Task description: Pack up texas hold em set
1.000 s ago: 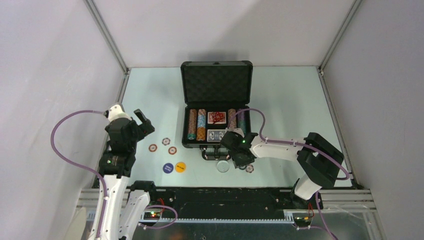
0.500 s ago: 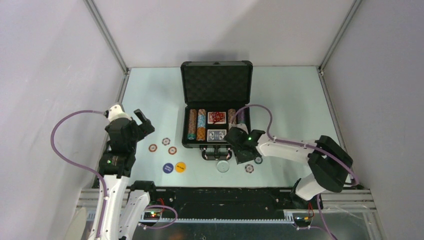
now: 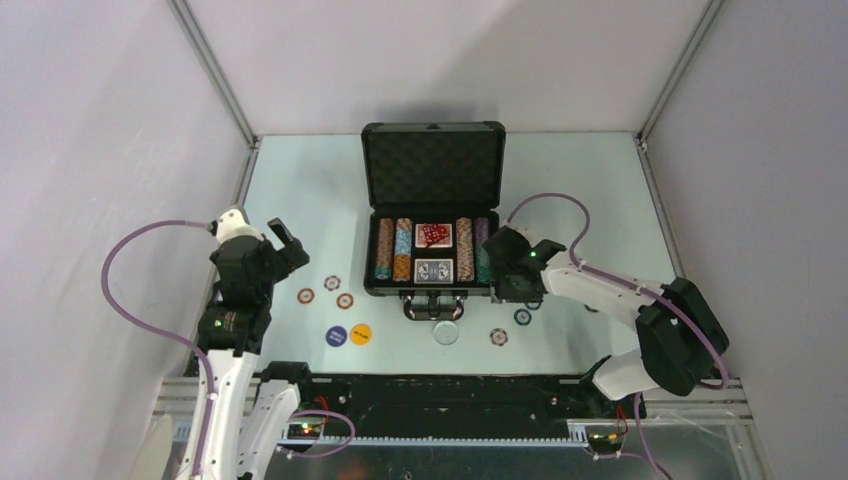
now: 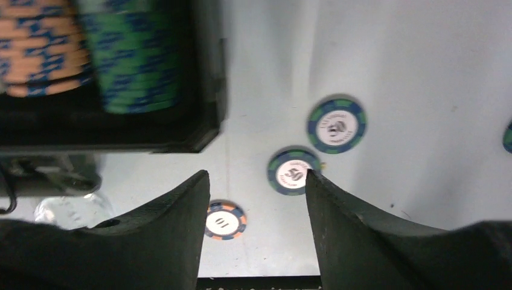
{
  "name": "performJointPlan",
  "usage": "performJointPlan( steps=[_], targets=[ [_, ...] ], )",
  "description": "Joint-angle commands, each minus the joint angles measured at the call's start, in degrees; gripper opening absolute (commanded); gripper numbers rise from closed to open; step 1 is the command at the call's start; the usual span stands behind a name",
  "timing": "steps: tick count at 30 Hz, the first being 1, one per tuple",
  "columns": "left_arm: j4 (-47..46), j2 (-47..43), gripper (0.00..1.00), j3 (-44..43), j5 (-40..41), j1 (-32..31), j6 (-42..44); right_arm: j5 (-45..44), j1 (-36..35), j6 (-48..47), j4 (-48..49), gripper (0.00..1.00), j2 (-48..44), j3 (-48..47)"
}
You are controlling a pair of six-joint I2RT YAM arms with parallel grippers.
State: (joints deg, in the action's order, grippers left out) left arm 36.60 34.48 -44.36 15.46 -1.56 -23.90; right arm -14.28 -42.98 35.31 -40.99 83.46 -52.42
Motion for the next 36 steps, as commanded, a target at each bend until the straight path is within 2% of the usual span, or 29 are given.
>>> performJointPlan(
  steps=[1, 6, 26, 36],
  targets=[
    [-0.95, -0.29, 0.98, -0.07, 0.45, 0.55, 1.08, 0.50, 4.45, 2.66, 0.34, 0.67, -4.30, 3.94],
    [-1.00, -0.25, 0.98, -0.11, 0.27, 0.51, 1.05, 2.22, 6.79, 3.73, 2.79, 0.69, -4.05, 6.78],
    [-1.17, 0.14, 0.98, -0.10, -0.02, 0.55, 1.05, 3.49, 7.41, 6.61, 8.12, 0.65, -0.44, 12.35],
    [-1.24, 0.39, 0.98, -0.11, -0.20, 0.55, 1.08, 4.95, 7.44, 7.16, 8.15, 0.59, -0.67, 14.08]
  ],
)
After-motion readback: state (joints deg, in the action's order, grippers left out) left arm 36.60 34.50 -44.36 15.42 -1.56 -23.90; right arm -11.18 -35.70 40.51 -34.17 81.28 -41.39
